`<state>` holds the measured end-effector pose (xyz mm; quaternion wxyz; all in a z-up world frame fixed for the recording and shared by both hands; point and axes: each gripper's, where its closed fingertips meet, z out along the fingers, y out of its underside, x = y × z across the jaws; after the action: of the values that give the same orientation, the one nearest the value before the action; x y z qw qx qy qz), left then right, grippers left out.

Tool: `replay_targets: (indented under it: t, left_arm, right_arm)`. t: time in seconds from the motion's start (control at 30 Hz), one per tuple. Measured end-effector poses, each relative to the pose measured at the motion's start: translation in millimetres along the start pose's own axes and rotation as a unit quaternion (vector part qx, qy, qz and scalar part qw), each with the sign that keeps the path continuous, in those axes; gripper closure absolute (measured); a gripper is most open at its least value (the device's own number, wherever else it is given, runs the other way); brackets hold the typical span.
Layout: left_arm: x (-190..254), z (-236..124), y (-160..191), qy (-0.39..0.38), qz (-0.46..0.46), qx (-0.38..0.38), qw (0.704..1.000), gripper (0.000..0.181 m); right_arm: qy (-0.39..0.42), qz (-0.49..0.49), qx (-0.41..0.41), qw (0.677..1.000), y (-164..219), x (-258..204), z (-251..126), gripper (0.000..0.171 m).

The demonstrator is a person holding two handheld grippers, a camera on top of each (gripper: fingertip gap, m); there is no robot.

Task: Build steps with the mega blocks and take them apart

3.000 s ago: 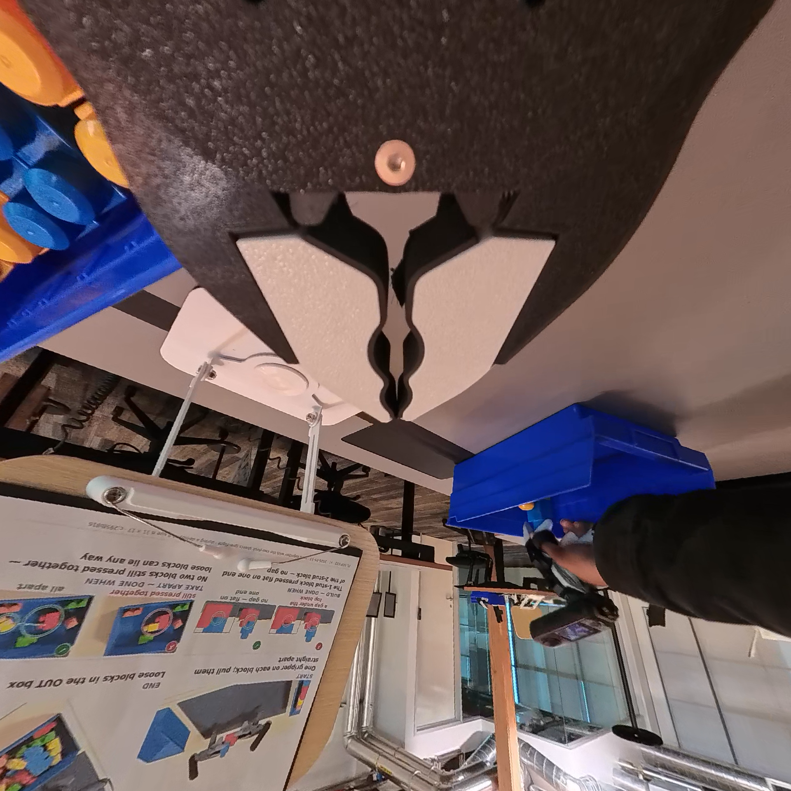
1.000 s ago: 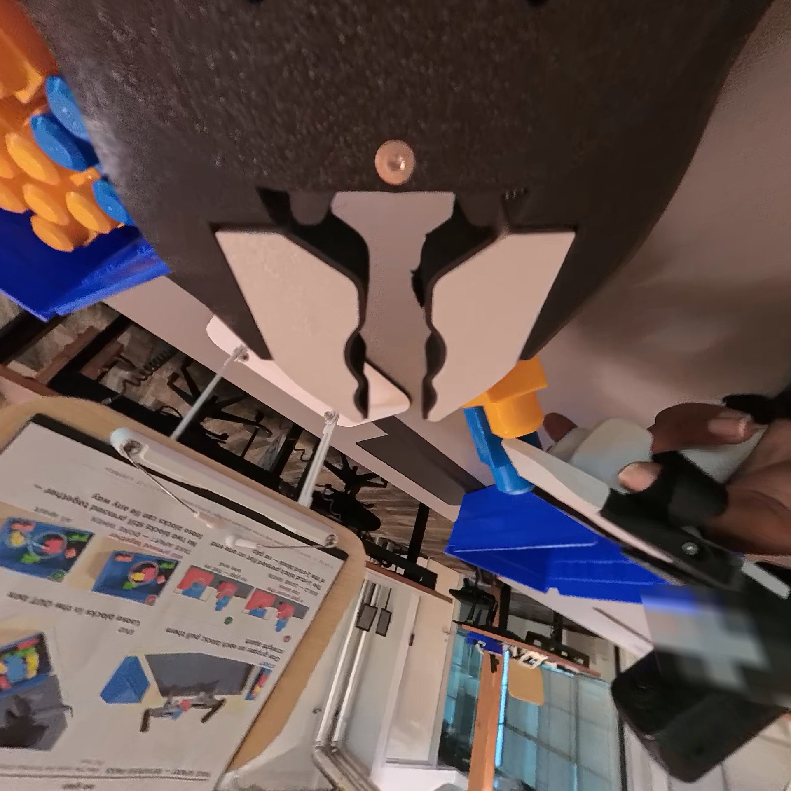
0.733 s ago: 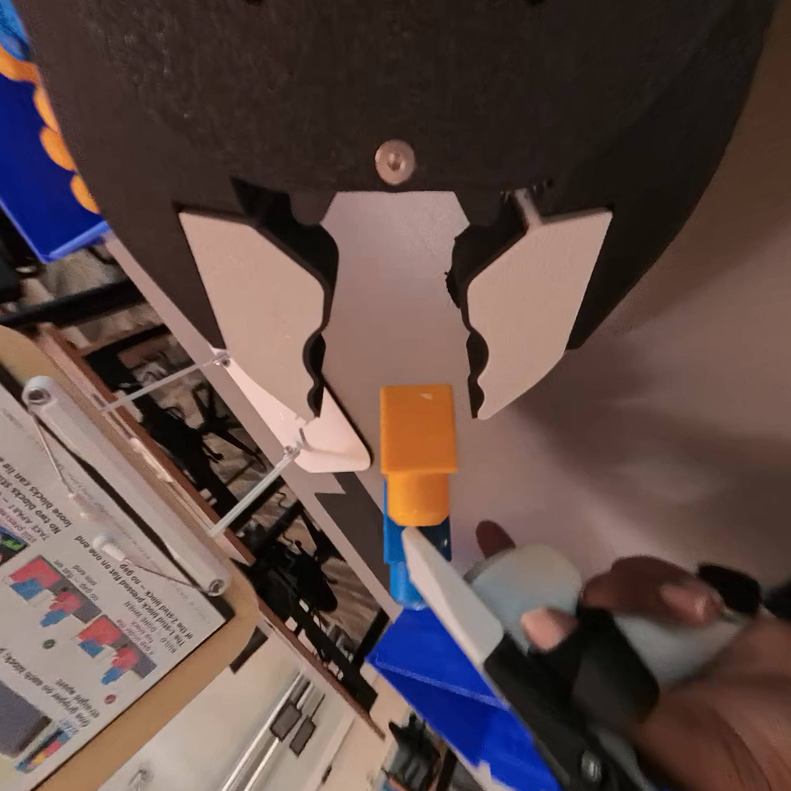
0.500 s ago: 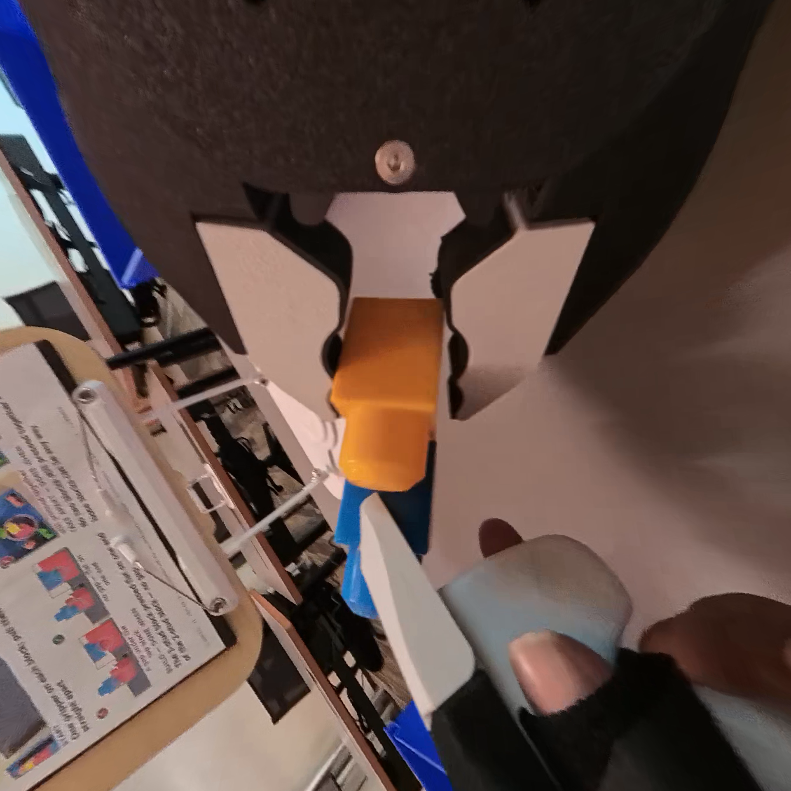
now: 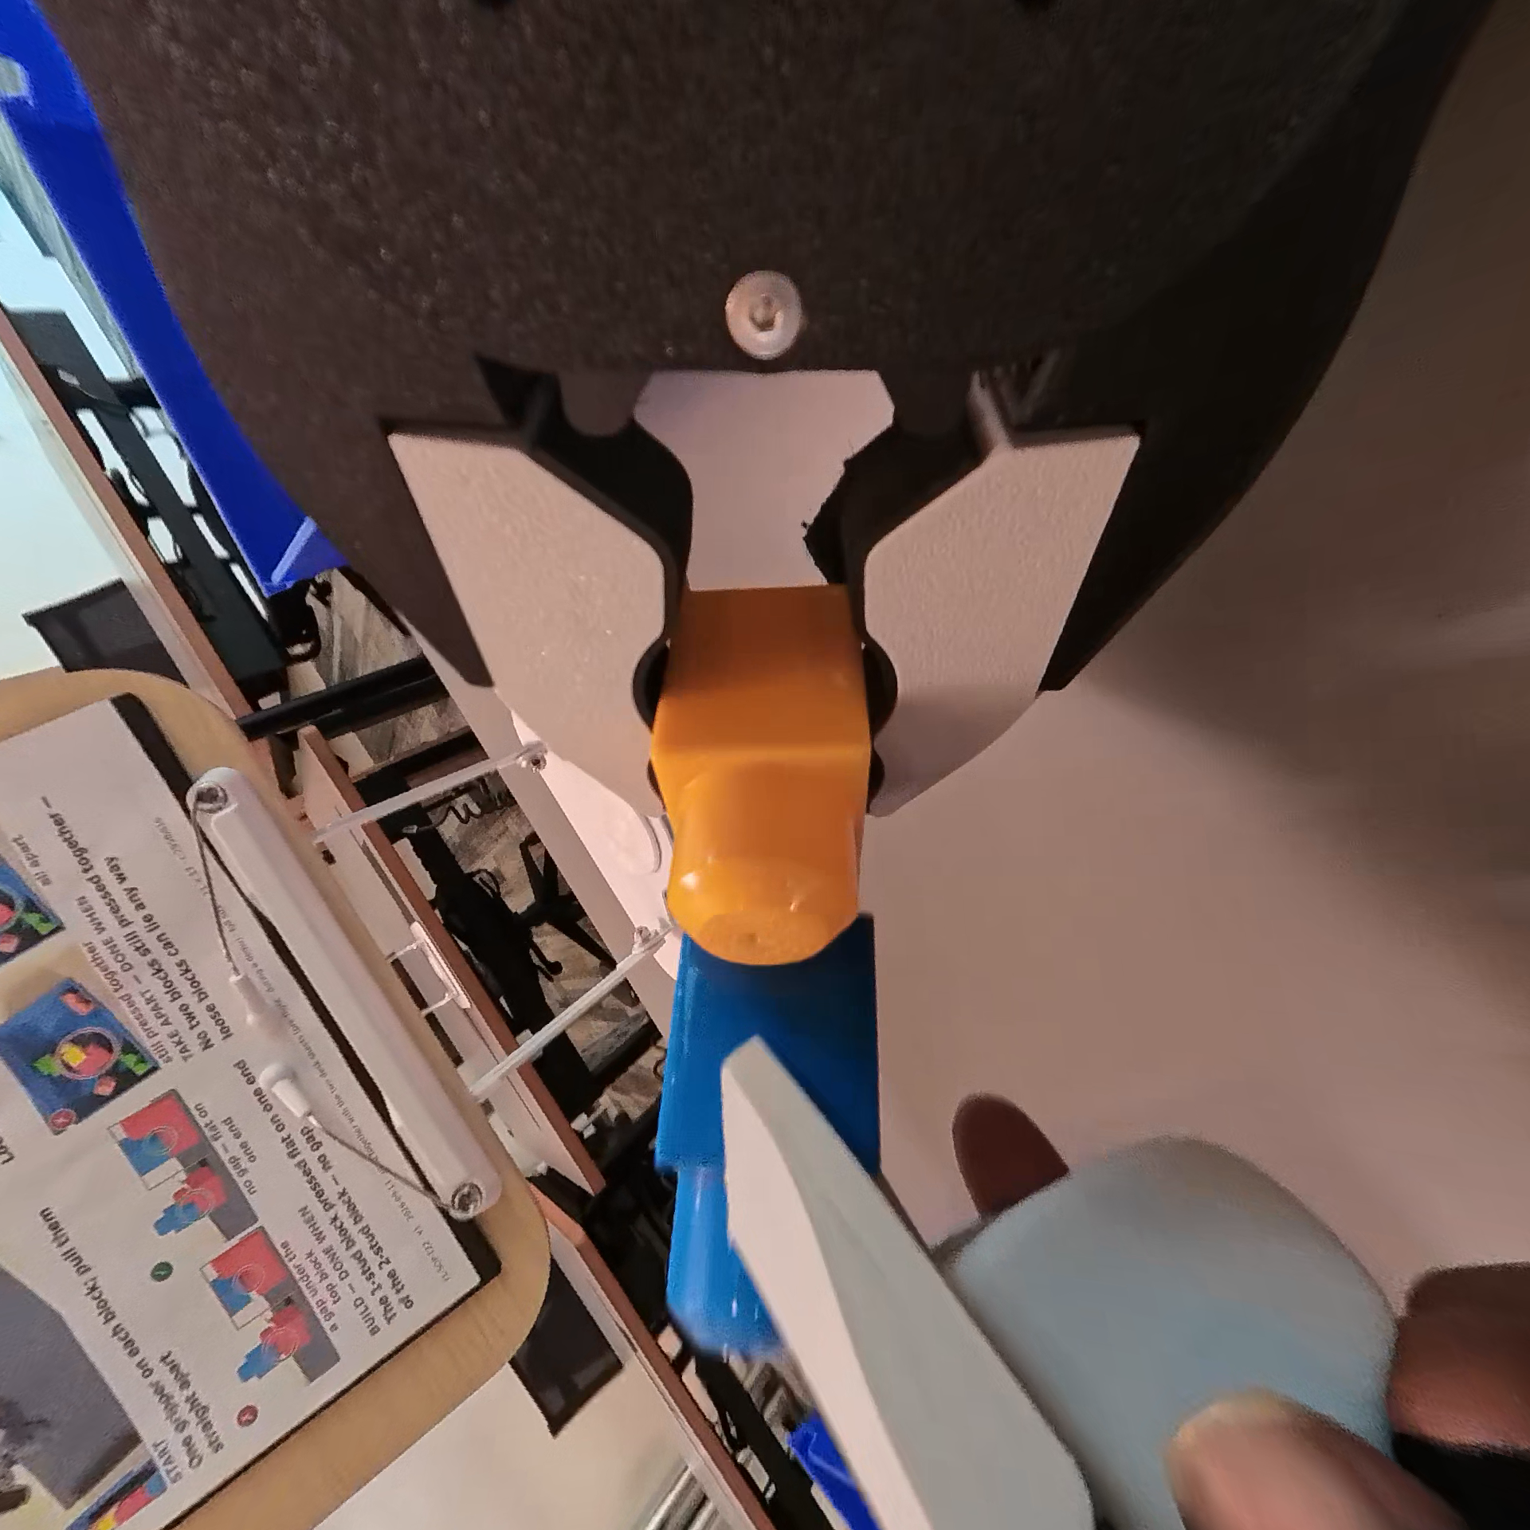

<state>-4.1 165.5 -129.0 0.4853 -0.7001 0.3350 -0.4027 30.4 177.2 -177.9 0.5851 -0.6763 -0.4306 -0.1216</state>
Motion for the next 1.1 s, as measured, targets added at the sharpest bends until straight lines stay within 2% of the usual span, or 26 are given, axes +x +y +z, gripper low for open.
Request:
replay_targets:
  t: [0.03, 0.1, 0.23, 0.5, 0.63, 0.7, 0.8, 0.87, 0.97, 1.1]
  left_arm:
    - [-2.4, -4.4, -8.7, -0.003, -0.003, 0.022, 1.0, 0.147]
    - [-7.2, -18.0, -28.8, 0.002, -0.016, 0.052, 0.999, 0.147]
    - [-23.5, -41.2, -52.8, -0.036, 0.011, 0.082, 0.996, 0.147]
    - [-35.0, -40.0, -45.3, -0.056, 0.018, 0.061, 0.996, 0.147]
    - [-34.1, -26.4, -17.0, -0.043, 0.026, -0.023, 0.998, 0.147]
    - [-33.3, -19.1, 9.7, -0.032, 0.039, -0.102, 0.994, 0.147]
    - [-32.0, -15.1, 48.1, -0.027, 0.107, -0.21, 0.972, 0.146]
    - [-24.3, -15.8, 72.4, 0.002, 0.141, -0.271, 0.952, 0.147]
    - [-15.6, -17.9, 97.1, 0.036, 0.193, -0.323, 0.926, 0.147]
    - [-13.6, -17.1, 114.3, 0.053, 0.229, -0.348, 0.907, 0.147]
  right_arm:
    - [0.002, -0.003, -0.02, 1.0, 9.4, 1.8, 1.8, 0.13]
    - [0.004, 0.0, -0.034, 0.999, 23.1, 6.3, 3.1, 0.13]
    - [0.007, 0.052, -0.013, 0.999, 16.3, 16.8, -0.8, 0.13]
    - [0.002, 0.073, -0.01, 0.997, 18.0, 17.8, -0.5, 0.13]
    - [0.003, 0.092, 0.001, 0.996, 15.3, 21.0, -2.1, 0.13]
    - [0.001, 0.11, 0.01, 0.994, 12.7, 23.3, -3.8, 0.129]
    - [-0.009, 0.149, 0.022, 0.989, 10.4, 26.6, -6.0, 0.129]
    - [-0.017, 0.175, 0.028, 0.984, 10.2, 28.5, -7.0, 0.13]
    - [-0.022, 0.197, 0.033, 0.98, 10.4, 30.7, -7.9, 0.13]
    - [-0.024, 0.202, 0.035, 0.978, 10.0, 30.9, -8.2, 0.13]
